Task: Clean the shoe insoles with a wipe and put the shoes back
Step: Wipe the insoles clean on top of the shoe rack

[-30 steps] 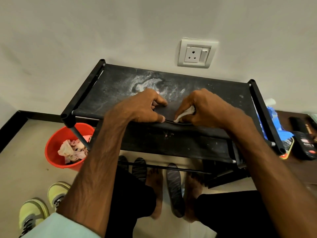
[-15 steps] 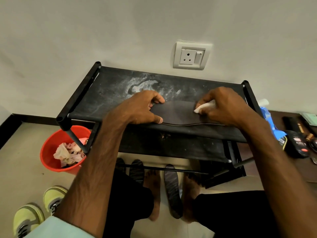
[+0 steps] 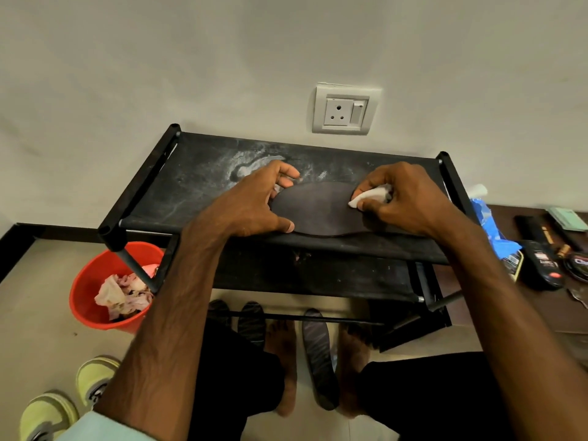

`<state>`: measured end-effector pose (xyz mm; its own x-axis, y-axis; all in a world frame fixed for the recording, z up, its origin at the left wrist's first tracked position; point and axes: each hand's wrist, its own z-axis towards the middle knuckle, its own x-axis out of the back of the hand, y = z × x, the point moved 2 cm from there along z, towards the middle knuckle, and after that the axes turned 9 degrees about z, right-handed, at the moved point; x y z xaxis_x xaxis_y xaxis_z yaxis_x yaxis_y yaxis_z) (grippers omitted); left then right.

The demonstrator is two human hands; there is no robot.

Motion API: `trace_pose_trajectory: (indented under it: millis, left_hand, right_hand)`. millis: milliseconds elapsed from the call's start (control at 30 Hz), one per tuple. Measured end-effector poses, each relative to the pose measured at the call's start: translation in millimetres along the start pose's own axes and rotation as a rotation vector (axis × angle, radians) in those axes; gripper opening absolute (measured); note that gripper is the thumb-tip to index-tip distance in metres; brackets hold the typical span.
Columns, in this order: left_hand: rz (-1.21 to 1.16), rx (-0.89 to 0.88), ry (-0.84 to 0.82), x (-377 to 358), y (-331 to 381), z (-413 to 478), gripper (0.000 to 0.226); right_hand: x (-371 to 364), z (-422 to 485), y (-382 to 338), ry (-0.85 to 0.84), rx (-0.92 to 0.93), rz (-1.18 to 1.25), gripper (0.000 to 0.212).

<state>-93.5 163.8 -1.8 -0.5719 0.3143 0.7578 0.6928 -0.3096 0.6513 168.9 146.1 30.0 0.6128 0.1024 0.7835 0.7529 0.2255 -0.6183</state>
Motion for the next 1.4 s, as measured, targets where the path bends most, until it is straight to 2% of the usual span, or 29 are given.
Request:
trace_pose_trajectory:
  millis: [100, 233, 400, 567, 733, 867, 933, 1033, 1133, 1233, 1300, 1400]
  left_hand:
    - [-0.008, 0.012, -0.017, -0.3, -1.9, -0.4, 0.082]
    - [-0.002, 0.035, -0.002, 0.5, -7.0, -1.6, 0.069]
    - [-0.09, 0.087, 0.162, 2.6, -9.2, -2.5, 0.06]
    - [-0.503, 0.149, 0.37, -1.4, -7.8, -9.2, 0.059]
    - [-0.875, 0.155, 0.469, -17.4, 4.7, -11.4, 0.035]
    - [-1.035, 0.135, 0.412, -37.0, 29.5, -14.7, 0.026]
    - [-1.029, 0.093, 0.357, -51.7, 44.7, -22.6, 0.022]
    - [-0.891, 0.008, 0.333, -76.7, 64.7, -41.6, 0.012]
    - [-0.718, -0.062, 0.36, -99.4, 78.5, -68.1, 0.018]
    - [-0.693, -0.03, 0.342, -117.6, 82.0, -93.0, 0.016]
    - [-0.732, 0.02, 0.239, -126.8, 80.5, -109.7, 0.013]
    - [-0.726, 0.072, 0.091, -136.1, 76.0, -137.2, 0.019]
  right_hand:
    - [-0.6, -1.1, -2.0, 0.04, -0.01, 0.028, 0.015]
    - [-2.6, -1.9, -4.1, 0.109, -0.002, 0.058, 0.009]
    - [-6.5, -4.6, -9.8, 0.207, 0.039, 0.116, 0.009]
    - [-11.4, -12.9, -21.3, 0.308, 0.092, 0.253, 0.009]
    - [-18.1, -20.8, -33.3, 0.411, 0.127, 0.388, 0.009]
    - [-23.6, -32.5, -46.5, 0.53, 0.16, 0.52, 0.011]
    - [-23.9, -42.1, -55.2, 0.589, 0.198, 0.552, 0.011]
    - [-20.5, -58.6, -69.1, 0.664, 0.238, 0.591, 0.012]
    - [-21.3, -77.1, -78.8, 0.715, 0.21, 0.688, 0.013]
    - [-30.4, -100.2, -82.7, 0.707, 0.179, 0.738, 0.015]
    - [-39.3, -121.4, -80.7, 0.673, 0.138, 0.716, 0.016]
    - [-52.9, -156.4, -70.5, 0.636, 0.045, 0.653, 0.015]
